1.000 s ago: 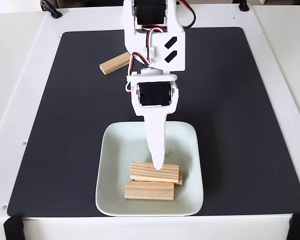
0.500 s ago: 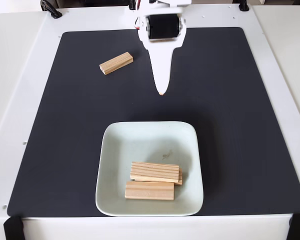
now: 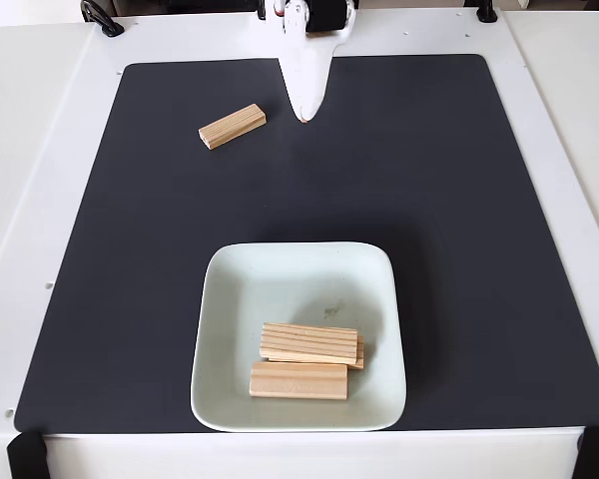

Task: Pick up the wooden block and place them on the plate.

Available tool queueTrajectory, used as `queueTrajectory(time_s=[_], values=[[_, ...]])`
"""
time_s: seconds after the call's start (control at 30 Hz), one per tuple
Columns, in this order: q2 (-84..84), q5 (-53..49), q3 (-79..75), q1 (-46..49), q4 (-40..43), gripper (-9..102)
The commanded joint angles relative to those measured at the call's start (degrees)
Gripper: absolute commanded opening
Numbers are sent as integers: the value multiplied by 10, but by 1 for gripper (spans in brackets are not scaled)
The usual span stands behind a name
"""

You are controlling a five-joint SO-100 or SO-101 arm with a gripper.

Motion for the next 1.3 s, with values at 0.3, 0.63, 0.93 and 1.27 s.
queueTrajectory(time_s=[0.3,0.63,0.93,1.27], values=[[45,-67,-186,61,322,0],[-13,-185,-321,185,415,0],[47,-297,-167,315,332,0],[28,-296,-123,309,285,0]])
